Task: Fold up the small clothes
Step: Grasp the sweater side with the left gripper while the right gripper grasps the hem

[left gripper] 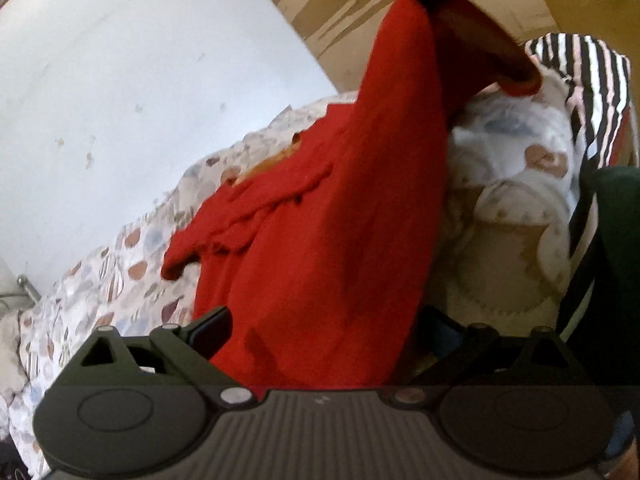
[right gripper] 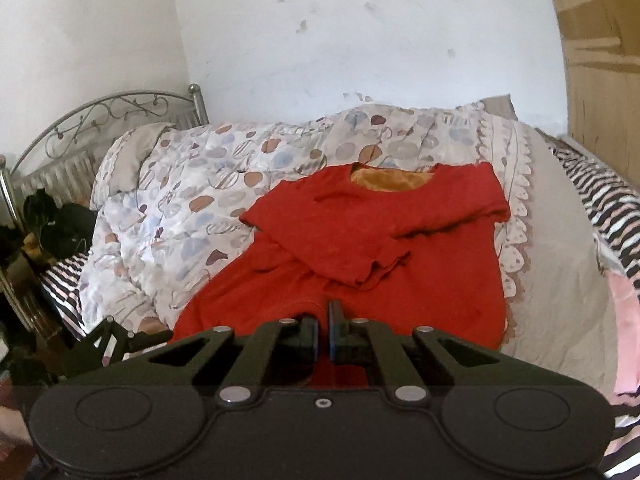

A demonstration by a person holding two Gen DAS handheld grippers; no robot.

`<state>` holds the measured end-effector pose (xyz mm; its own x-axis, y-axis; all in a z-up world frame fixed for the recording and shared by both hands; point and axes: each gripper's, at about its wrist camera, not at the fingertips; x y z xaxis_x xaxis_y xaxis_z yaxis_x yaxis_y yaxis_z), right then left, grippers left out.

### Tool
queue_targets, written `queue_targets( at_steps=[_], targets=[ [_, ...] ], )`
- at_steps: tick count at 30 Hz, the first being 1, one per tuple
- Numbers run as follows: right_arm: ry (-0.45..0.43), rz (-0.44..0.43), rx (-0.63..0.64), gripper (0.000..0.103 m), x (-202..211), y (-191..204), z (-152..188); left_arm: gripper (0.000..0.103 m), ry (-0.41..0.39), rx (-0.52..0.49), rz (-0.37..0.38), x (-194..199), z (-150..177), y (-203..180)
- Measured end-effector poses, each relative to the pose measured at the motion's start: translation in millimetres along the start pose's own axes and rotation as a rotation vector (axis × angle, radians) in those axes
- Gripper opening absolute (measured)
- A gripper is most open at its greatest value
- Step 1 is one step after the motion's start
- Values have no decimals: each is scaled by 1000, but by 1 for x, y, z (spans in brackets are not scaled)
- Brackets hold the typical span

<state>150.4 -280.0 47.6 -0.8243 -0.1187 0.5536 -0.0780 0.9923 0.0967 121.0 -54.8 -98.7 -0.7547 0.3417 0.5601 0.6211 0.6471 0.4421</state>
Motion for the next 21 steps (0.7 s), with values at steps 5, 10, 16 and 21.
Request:
queue_targets(
  at_steps=[5, 10, 16, 21],
  targets=[
    [6, 6, 4, 4, -3, -1, 1, 77, 16, -51, -50, 3, 5, 6],
    [14, 16, 13, 4, 4, -3, 8, 52, 31, -58, -84, 20, 17, 27],
    [12, 74, 96, 4, 11, 7, 36, 12, -51, 86, -16, 45, 11, 65],
    [-38, 182, 252, 29, 7, 28, 74, 10, -125, 137, 1, 54, -18, 93]
  ],
)
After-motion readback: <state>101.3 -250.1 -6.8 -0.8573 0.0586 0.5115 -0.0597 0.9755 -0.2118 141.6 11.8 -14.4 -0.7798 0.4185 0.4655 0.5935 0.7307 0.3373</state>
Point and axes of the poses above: each gripper's, at about its wrist camera, not at the fingertips, and x roughly against the way its jaws point, y to its left, z to its underside, and after that the axes turned 14 degrees about z, right-handed
